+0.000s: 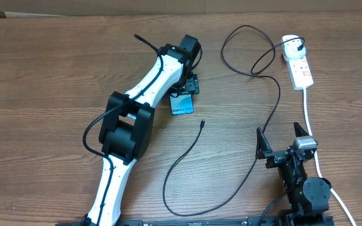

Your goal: Plug charger to phone and switch on socket

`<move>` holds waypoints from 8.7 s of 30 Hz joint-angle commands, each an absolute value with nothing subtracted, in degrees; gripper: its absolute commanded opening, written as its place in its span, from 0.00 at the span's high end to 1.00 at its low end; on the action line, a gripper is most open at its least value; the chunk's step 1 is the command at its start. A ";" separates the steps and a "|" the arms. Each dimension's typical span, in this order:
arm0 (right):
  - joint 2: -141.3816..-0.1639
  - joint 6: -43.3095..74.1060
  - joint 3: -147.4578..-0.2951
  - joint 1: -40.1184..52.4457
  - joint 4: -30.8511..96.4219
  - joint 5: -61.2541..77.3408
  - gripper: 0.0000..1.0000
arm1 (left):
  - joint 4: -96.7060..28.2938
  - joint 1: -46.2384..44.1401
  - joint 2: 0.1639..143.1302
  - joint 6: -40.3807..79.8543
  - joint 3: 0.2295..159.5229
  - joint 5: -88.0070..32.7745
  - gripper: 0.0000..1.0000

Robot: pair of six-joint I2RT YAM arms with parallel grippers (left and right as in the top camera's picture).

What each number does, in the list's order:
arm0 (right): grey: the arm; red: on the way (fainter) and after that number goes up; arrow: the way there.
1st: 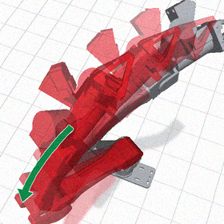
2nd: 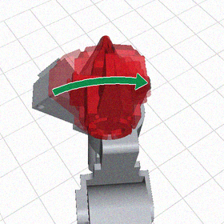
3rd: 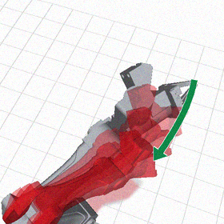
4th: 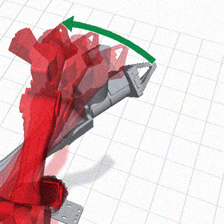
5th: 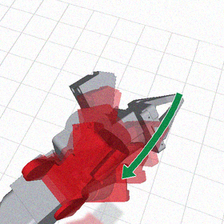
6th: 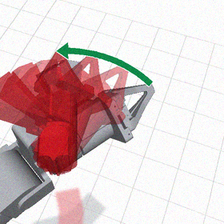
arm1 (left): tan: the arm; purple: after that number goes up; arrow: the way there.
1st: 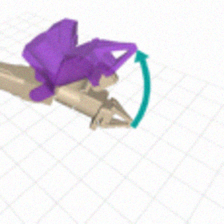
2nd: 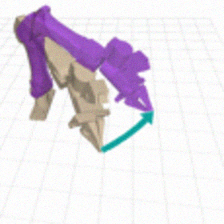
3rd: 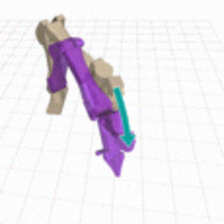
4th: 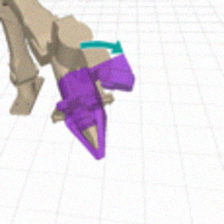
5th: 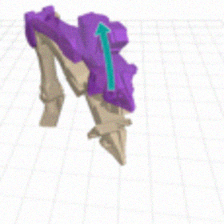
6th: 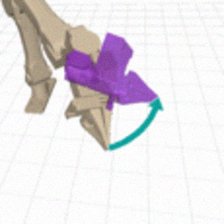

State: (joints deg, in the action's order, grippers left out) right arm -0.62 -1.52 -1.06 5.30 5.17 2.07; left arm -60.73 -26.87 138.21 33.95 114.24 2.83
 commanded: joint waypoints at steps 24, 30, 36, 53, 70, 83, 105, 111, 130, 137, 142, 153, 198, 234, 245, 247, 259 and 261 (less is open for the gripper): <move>-0.16 -1.78 -0.47 5.50 4.82 1.54 0.00 | -63.02 -26.65 142.12 33.45 111.11 0.30 0.19; -0.16 -1.78 -0.47 5.50 4.82 1.54 0.00 | -63.24 -26.65 142.12 33.43 111.11 -1.13 0.20; -0.16 -1.78 -0.47 5.50 4.82 1.54 0.00 | -63.48 -26.65 142.12 33.43 111.11 -1.15 0.22; -0.16 -1.78 -0.47 5.50 4.82 1.54 0.00 | -66.06 -26.61 141.95 33.43 113.54 -1.15 0.23; -0.16 -1.78 -0.47 5.50 4.82 1.54 0.00 | -69.17 -26.59 141.95 33.43 117.32 -1.56 0.25; -0.16 -1.78 -0.47 5.50 4.82 1.54 0.00 | -71.13 -26.59 141.95 33.39 120.62 -2.20 0.25; -0.16 -1.78 -0.47 5.50 4.82 1.54 0.00 | -79.33 -24.34 141.95 32.10 132.90 -13.65 0.25; -0.16 -1.78 -0.47 5.50 4.82 1.54 0.00 | -79.68 -23.16 141.97 29.71 133.12 -11.79 0.14; -0.16 -1.78 -0.47 5.50 4.82 1.54 0.00 | -73.10 -26.35 142.08 31.51 121.97 1.48 0.00; -0.16 -1.78 -0.47 5.50 4.82 1.54 0.00 | -70.19 -25.89 142.08 31.48 120.84 1.69 0.00; -0.16 -1.78 -0.47 5.50 4.82 1.54 0.00 | -69.06 -26.11 142.10 31.53 120.40 1.69 0.00; -0.16 -1.78 -0.47 5.50 4.82 1.54 0.00 | -65.30 -26.20 142.10 32.18 113.73 1.43 0.05; -0.16 -1.78 -0.47 5.50 4.82 1.54 0.00 | -72.58 -26.72 142.06 32.14 118.69 -0.82 0.07; -0.16 -1.78 -0.47 5.50 4.82 1.54 0.00 | -71.07 -27.05 142.08 33.21 113.60 -1.10 0.11; -0.16 -1.78 -0.47 5.50 4.82 1.54 0.00 | -70.39 -27.42 142.08 32.93 112.68 -1.06 0.14; -0.16 -1.78 -0.47 5.50 4.82 1.54 0.00 | -69.52 -27.46 142.08 32.97 111.96 -1.08 0.15; -0.16 -1.78 -0.47 5.50 4.82 1.54 0.00 | -68.71 -27.35 142.06 32.99 111.48 -1.08 0.29; -0.16 -1.78 -0.47 5.50 4.82 1.54 0.00 | -68.69 -27.33 142.06 32.99 111.53 -1.06 0.29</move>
